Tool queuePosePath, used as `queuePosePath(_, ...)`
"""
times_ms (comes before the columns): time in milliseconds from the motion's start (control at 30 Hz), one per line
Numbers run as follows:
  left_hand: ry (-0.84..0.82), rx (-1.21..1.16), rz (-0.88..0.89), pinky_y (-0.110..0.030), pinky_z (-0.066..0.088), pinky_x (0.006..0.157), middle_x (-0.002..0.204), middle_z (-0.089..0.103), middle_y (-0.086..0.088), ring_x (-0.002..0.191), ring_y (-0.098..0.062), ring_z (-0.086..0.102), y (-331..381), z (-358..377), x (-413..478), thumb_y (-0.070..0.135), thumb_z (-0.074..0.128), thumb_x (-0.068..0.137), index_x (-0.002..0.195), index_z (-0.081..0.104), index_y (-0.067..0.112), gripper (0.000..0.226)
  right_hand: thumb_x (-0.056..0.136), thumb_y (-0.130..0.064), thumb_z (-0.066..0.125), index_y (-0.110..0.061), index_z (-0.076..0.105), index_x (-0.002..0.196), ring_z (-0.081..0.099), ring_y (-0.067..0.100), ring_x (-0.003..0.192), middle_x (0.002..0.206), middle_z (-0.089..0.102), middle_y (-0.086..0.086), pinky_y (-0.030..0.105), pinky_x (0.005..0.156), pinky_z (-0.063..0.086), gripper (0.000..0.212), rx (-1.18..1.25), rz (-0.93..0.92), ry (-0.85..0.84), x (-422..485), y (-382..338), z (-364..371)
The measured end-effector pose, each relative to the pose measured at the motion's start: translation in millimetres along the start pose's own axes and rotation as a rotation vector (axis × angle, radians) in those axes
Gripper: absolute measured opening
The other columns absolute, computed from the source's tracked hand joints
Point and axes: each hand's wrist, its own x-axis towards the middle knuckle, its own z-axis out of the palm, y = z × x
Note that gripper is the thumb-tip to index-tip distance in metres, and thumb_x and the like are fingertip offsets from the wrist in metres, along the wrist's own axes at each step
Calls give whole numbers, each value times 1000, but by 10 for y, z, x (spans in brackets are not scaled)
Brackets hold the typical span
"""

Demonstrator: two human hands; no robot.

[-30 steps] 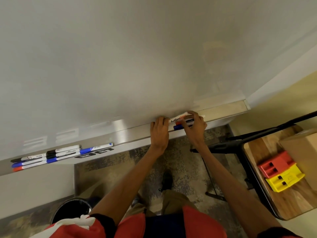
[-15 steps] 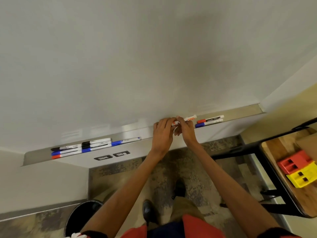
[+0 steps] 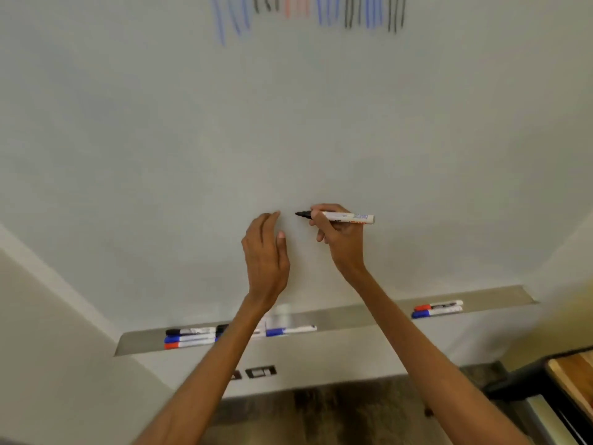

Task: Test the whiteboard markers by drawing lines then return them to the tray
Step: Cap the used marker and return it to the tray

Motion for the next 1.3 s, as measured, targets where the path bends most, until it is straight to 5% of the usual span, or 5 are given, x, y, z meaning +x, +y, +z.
queuePosePath(267, 188, 29, 214, -33, 27, 111, 146, 45, -7, 139, -20, 37, 255, -682, 1219, 11, 48, 100, 143, 45, 7, 43, 94, -13, 66, -10, 70, 102, 50, 22, 52, 90, 72, 9, 19, 51, 41, 9, 75, -262, -21, 591, -1044, 604)
queuePosePath(700, 463, 145, 461, -39, 10, 124, 164, 19, -9, 153, -19, 10, 910, -1642, 3063, 12, 41, 102, 155, 23, 6, 56, 89, -17, 72, -9, 67, 95, 64, 19, 63, 82, 68, 1, 34, 52, 52, 11, -30, -881, 102, 1401, -2757, 1115)
queuePosePath(933, 510, 283, 445, -42, 8, 125, 164, 14, -13, 153, -23, 7, 778, -1862, 3630, 18, 34, 104, 156, 16, 2, 57, 84, -22, 74, -9, 69, 81, 65, 10, 69, 83, 72, -10, 40, 60, 54, 14, -117, -964, 124, 1809, -3309, 1433)
queuePosePath(1300, 549, 401, 490, -45, 9, 124, 164, 16, -12, 153, -22, 9, 658, -1816, 3651, 24, 29, 103, 155, 20, 2, 57, 82, -23, 72, -13, 71, 81, 66, 19, 60, 77, 73, -5, 46, 54, 52, 11, -160, -1036, 102, 2121, -3515, 1577)
